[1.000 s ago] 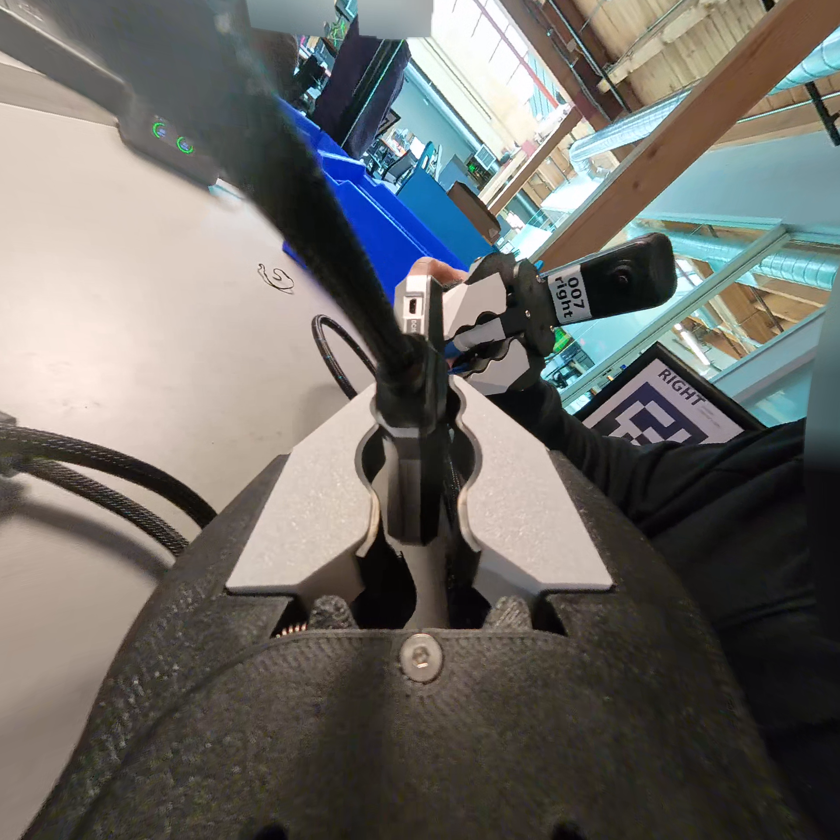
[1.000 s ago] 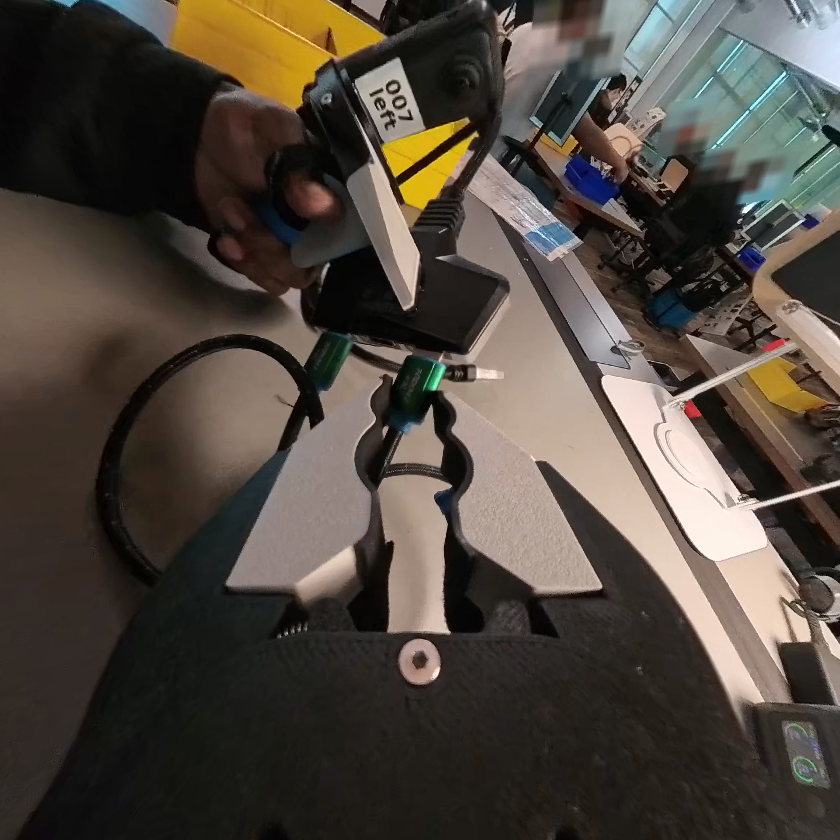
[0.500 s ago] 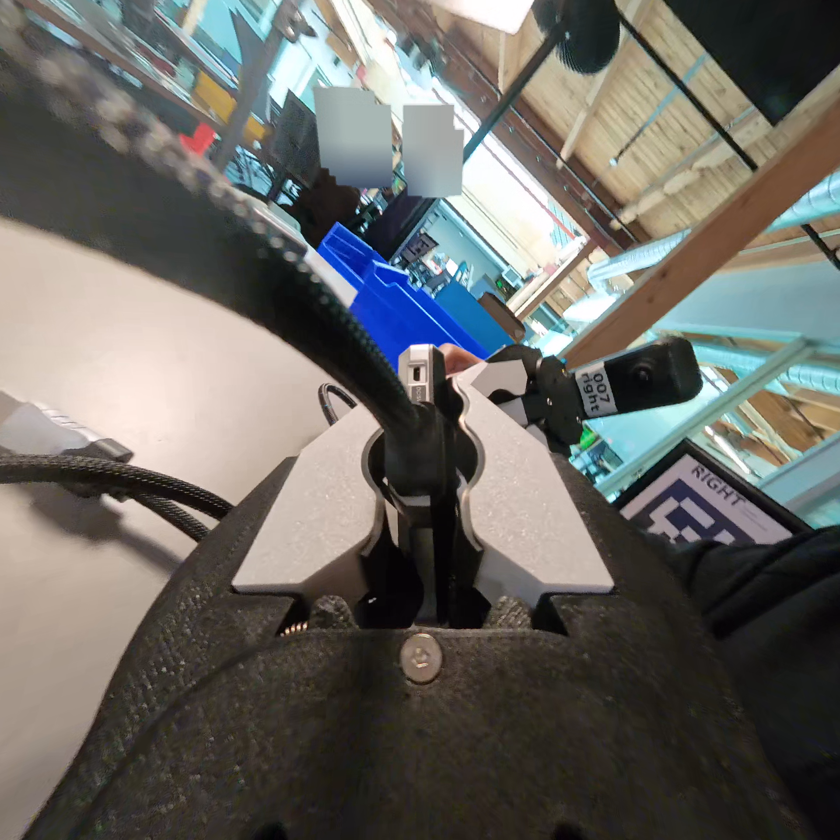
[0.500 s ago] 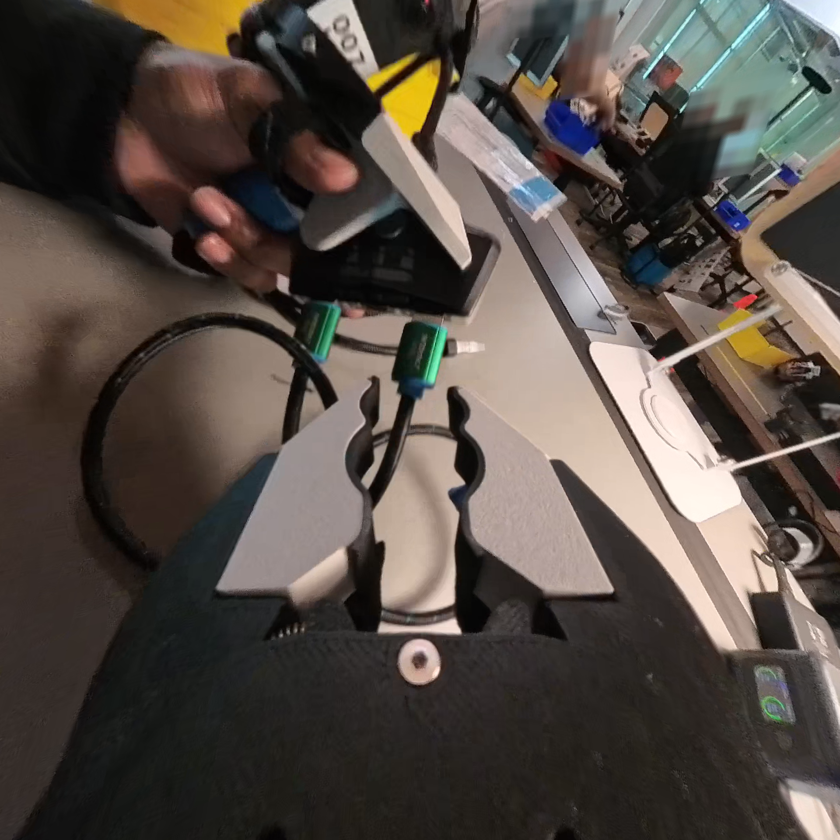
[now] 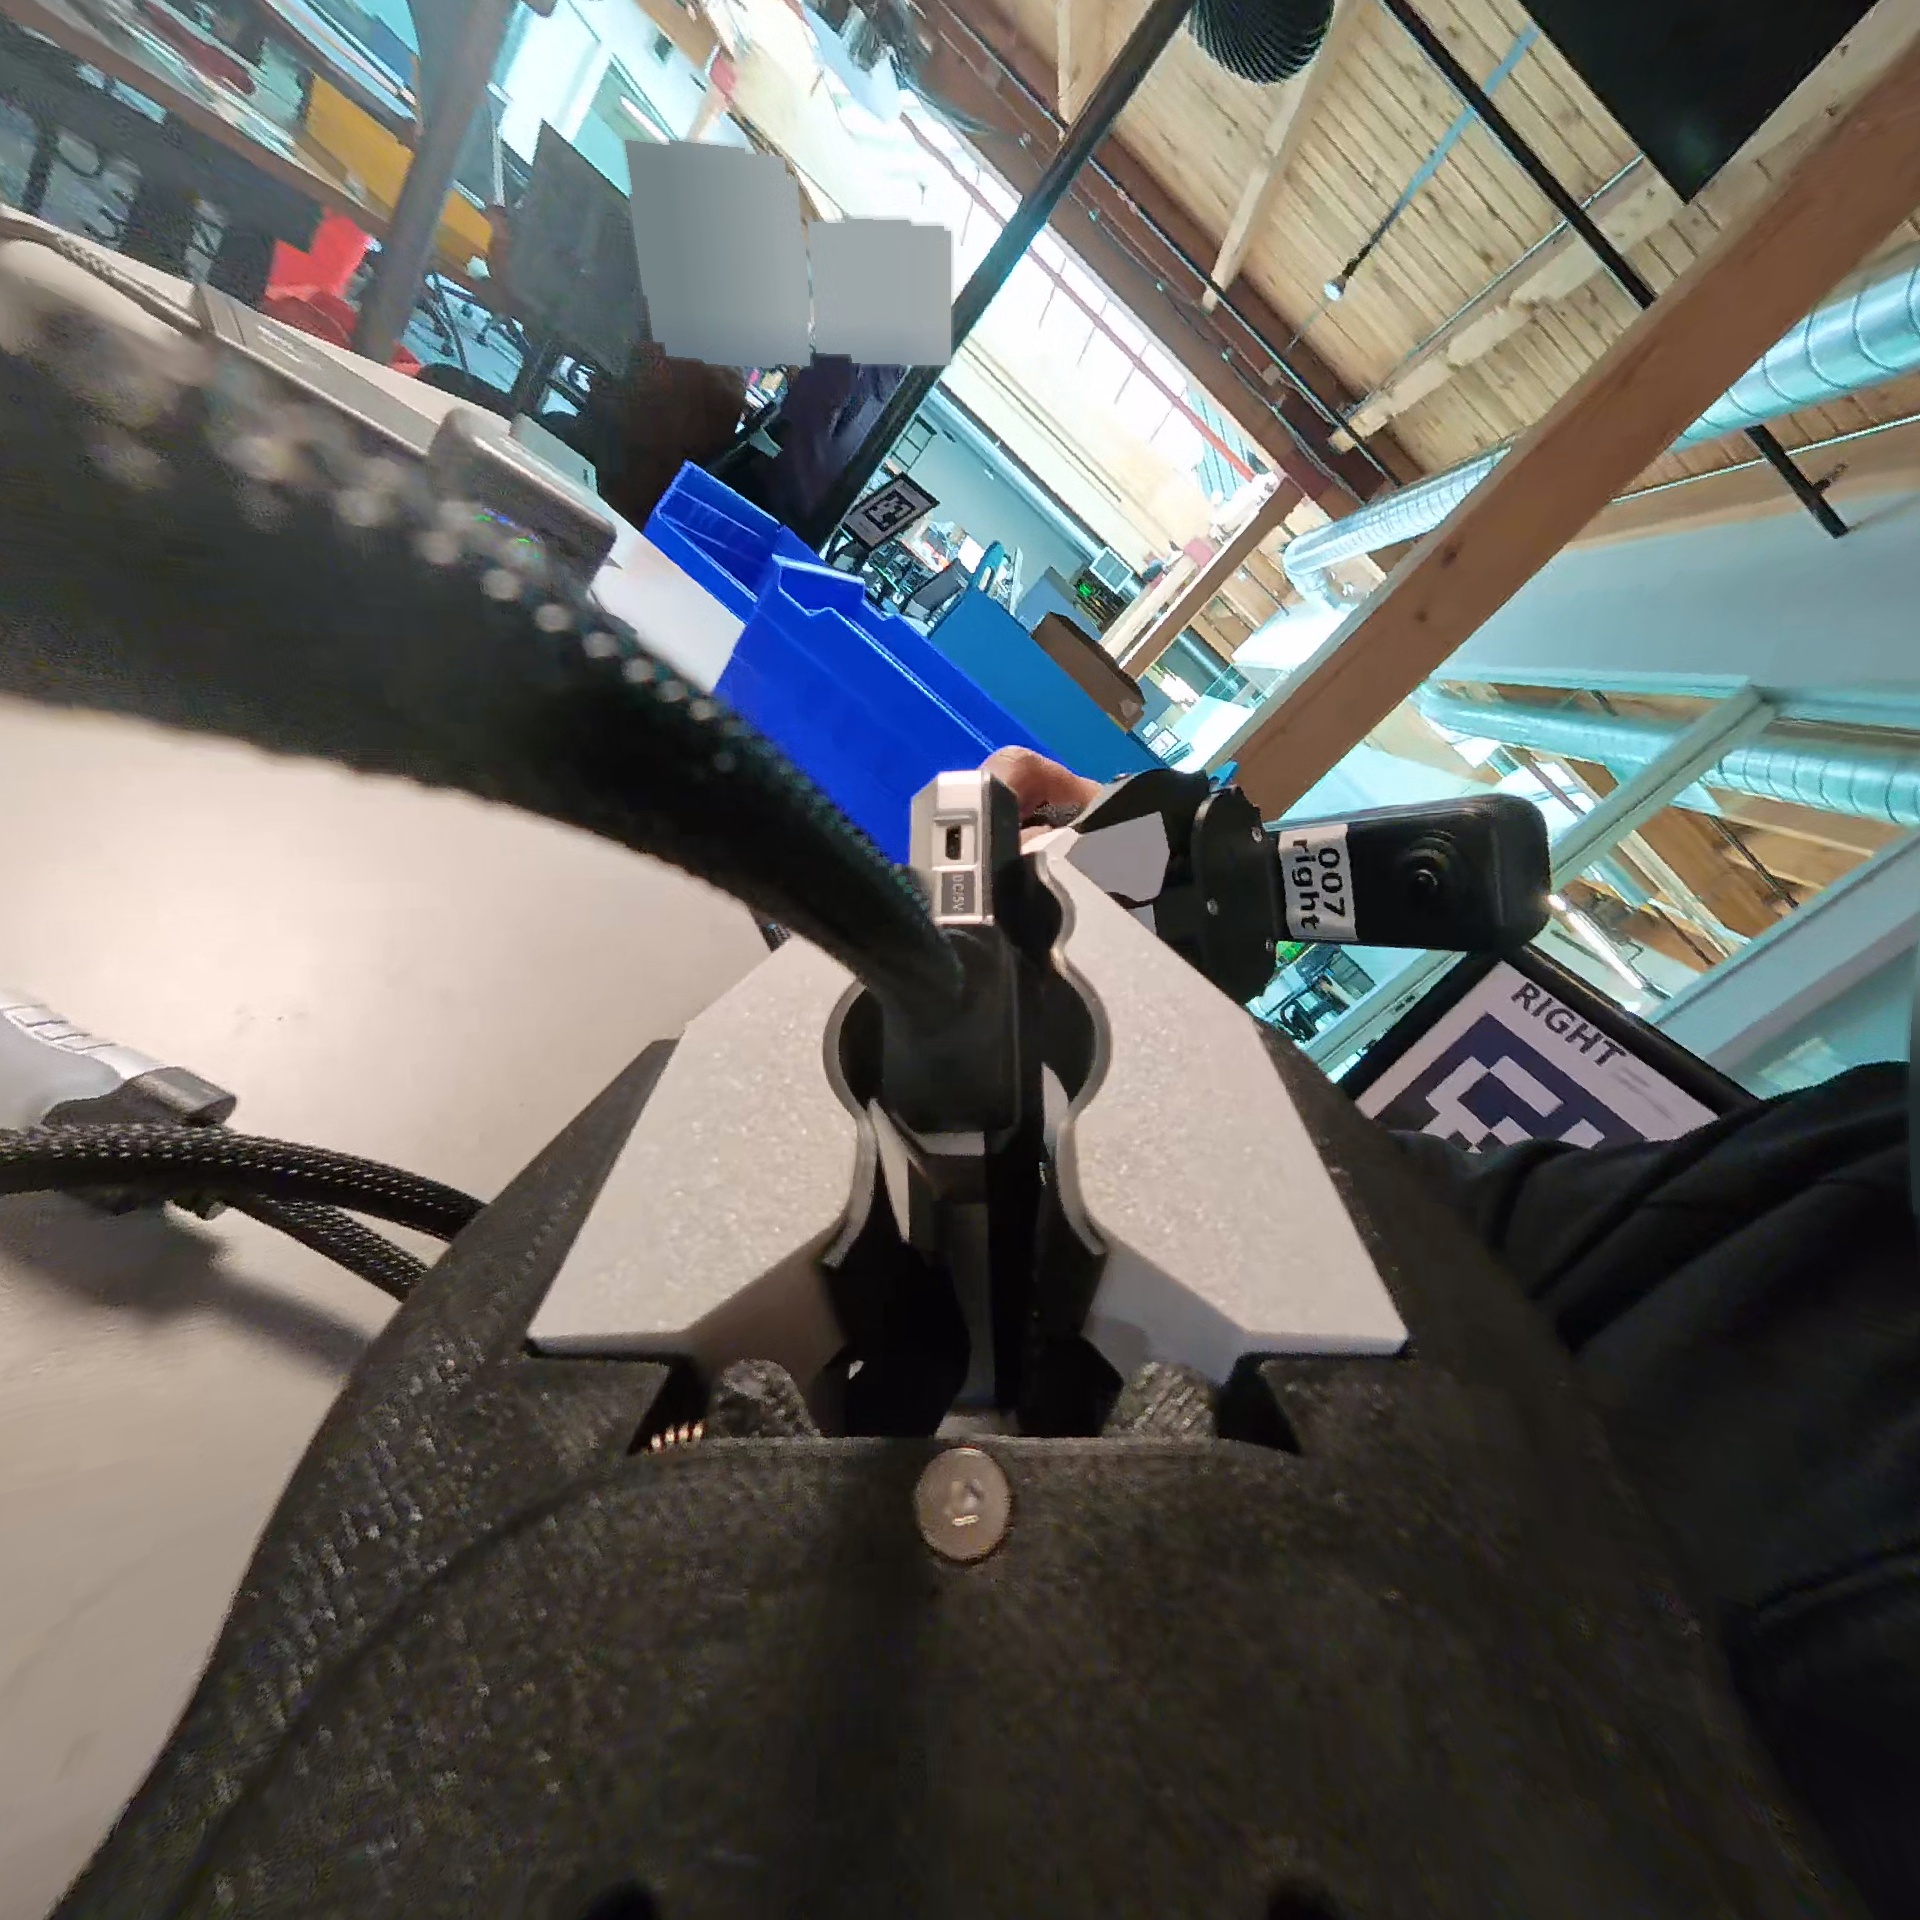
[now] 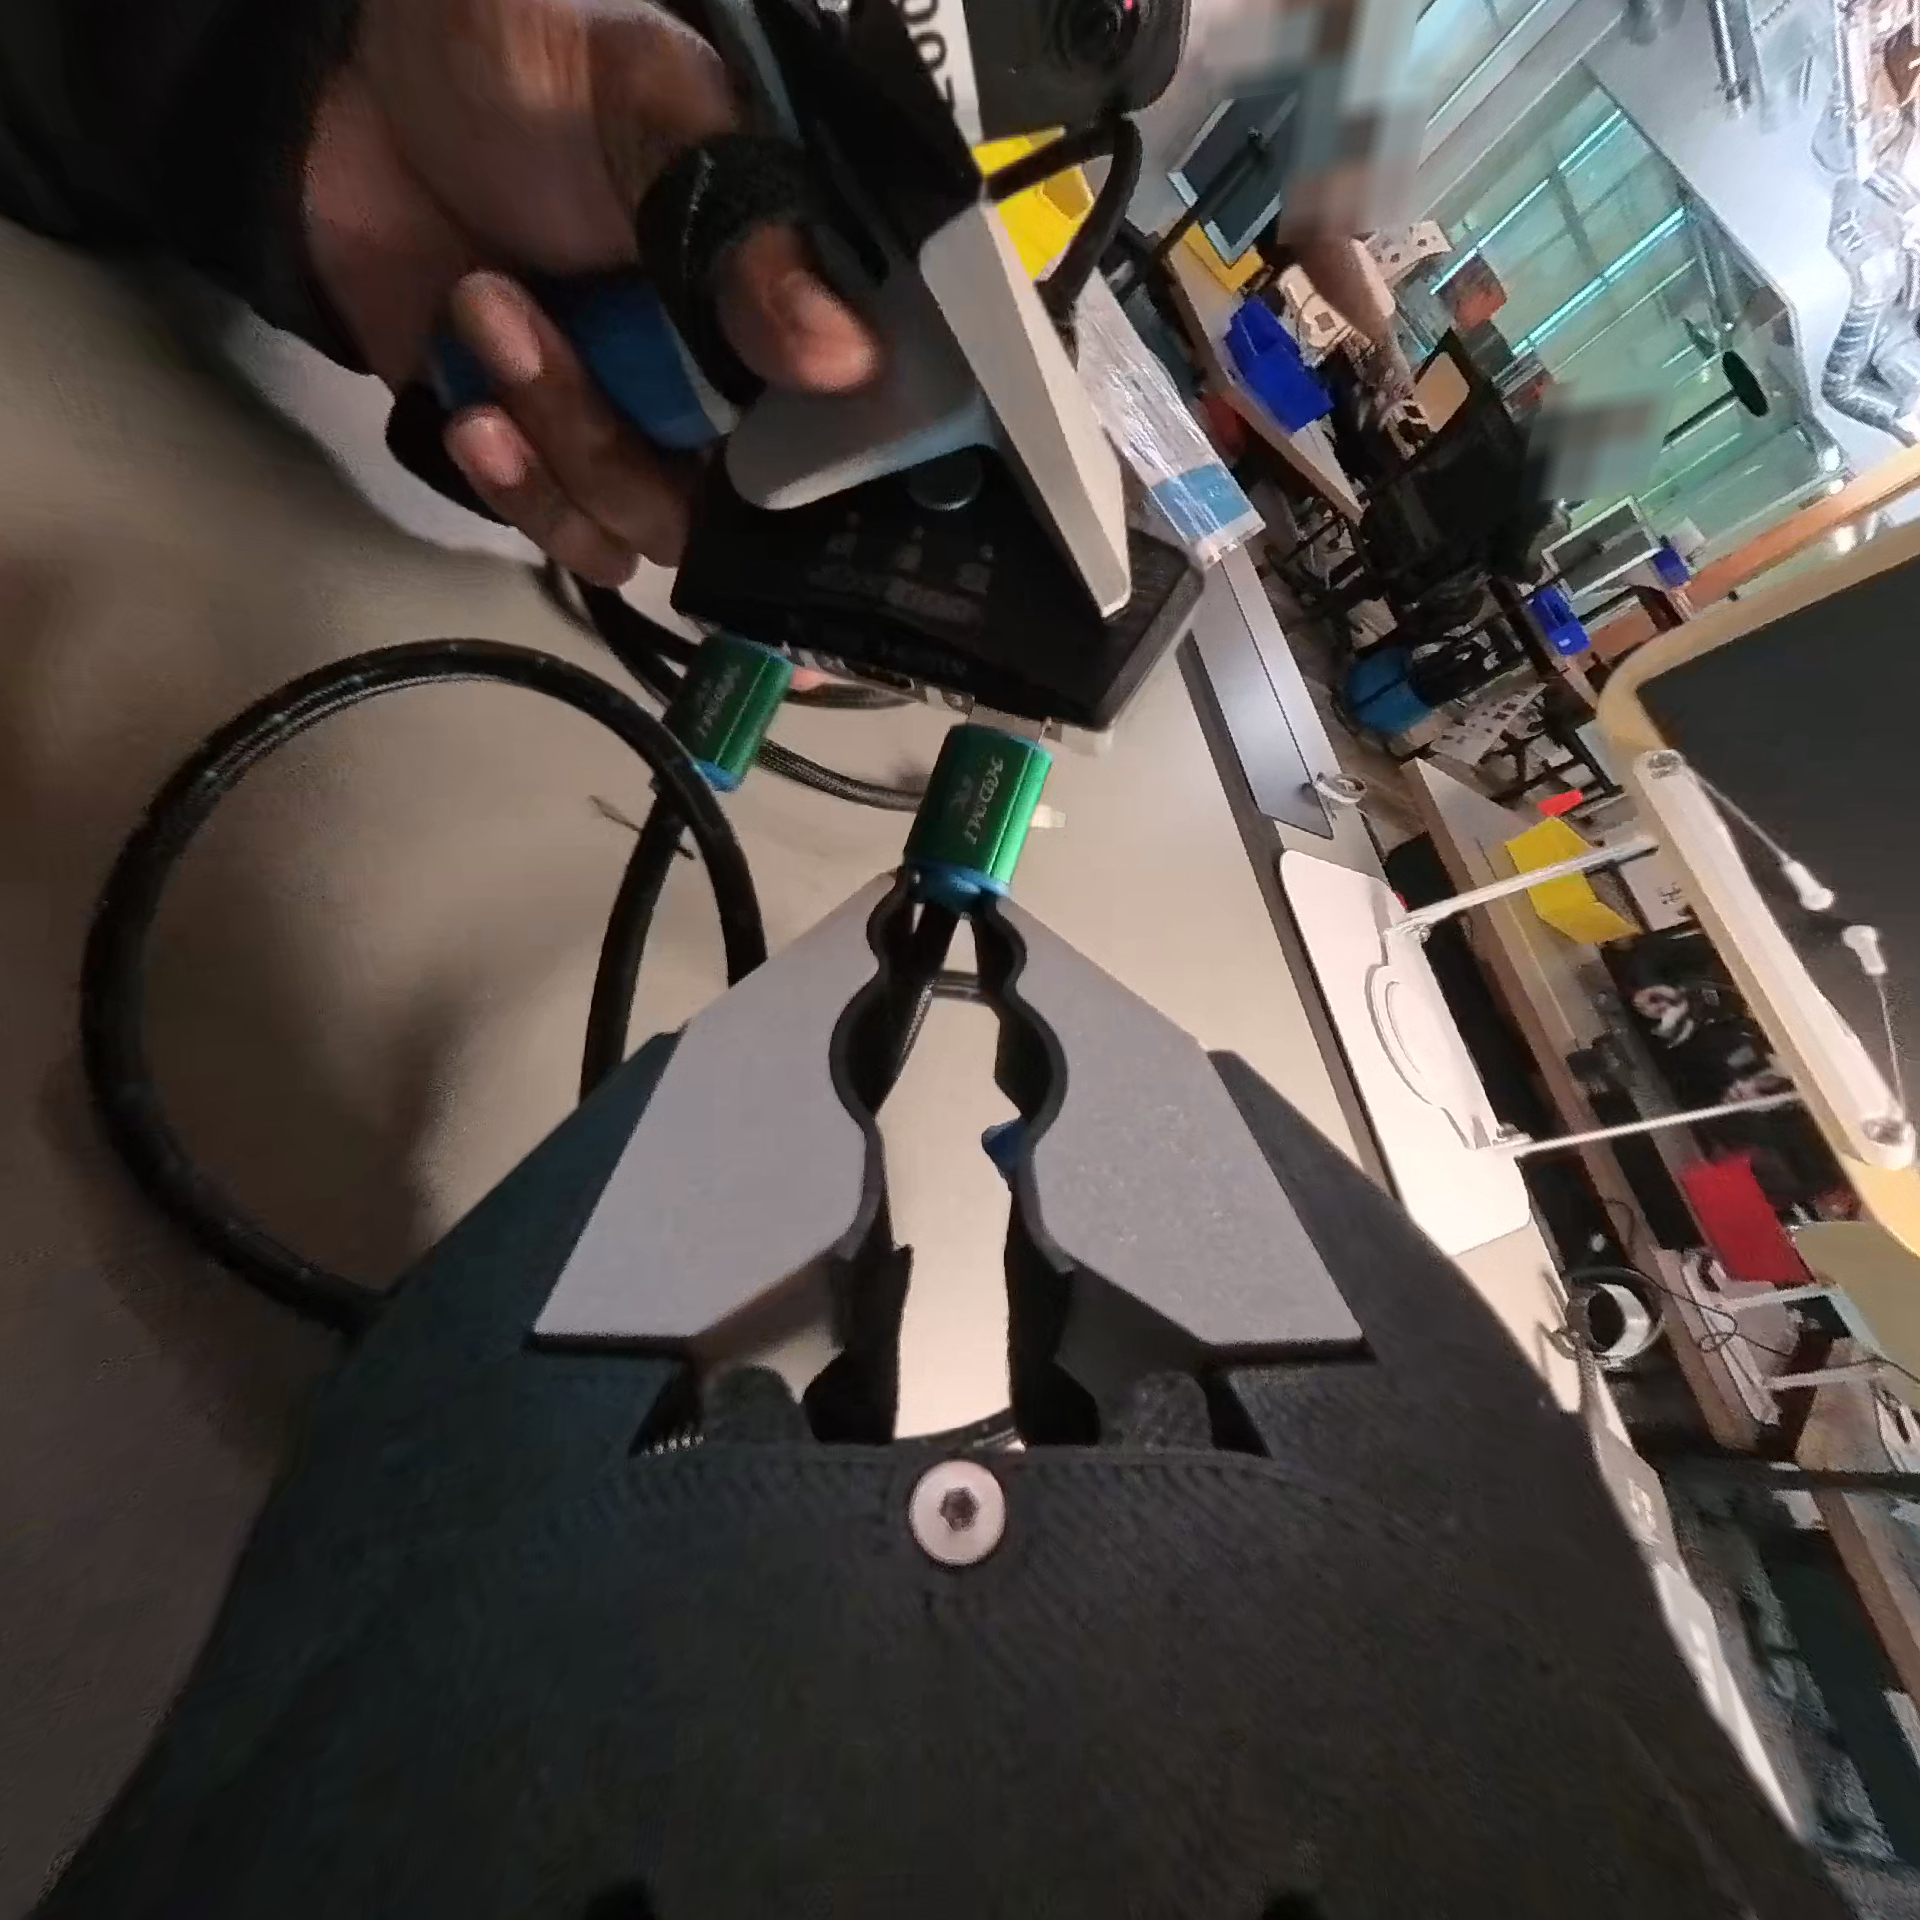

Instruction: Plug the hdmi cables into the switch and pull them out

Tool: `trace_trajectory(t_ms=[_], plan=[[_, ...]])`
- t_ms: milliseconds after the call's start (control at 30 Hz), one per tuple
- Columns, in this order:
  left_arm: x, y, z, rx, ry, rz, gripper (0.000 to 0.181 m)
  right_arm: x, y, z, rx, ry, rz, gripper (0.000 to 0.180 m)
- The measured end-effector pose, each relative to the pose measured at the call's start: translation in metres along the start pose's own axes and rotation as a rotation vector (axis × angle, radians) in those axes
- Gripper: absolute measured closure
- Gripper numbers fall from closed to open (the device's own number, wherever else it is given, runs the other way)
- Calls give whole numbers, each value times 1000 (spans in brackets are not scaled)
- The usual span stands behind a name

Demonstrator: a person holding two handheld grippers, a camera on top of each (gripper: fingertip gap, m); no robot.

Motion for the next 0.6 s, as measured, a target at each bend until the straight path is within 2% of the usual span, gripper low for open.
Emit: trace_trajectory(t_ms=[433,600], plan=[[2,1,5,-45,4,-39,156,3,-4,-3,41,-18,5,170],[0,0,7,-55,-13,-34,155,2,-4,0,-15,-7,13,170]])
Point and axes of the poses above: each gripper's, where its closed fingertips meet, x back along the fingers, y out of its underside, z = x × y across the jaws, the point moved 8 cm from there along x, back along the fingers, and after that the axes turned 9 degrees about -y, right-handed, at the moved point
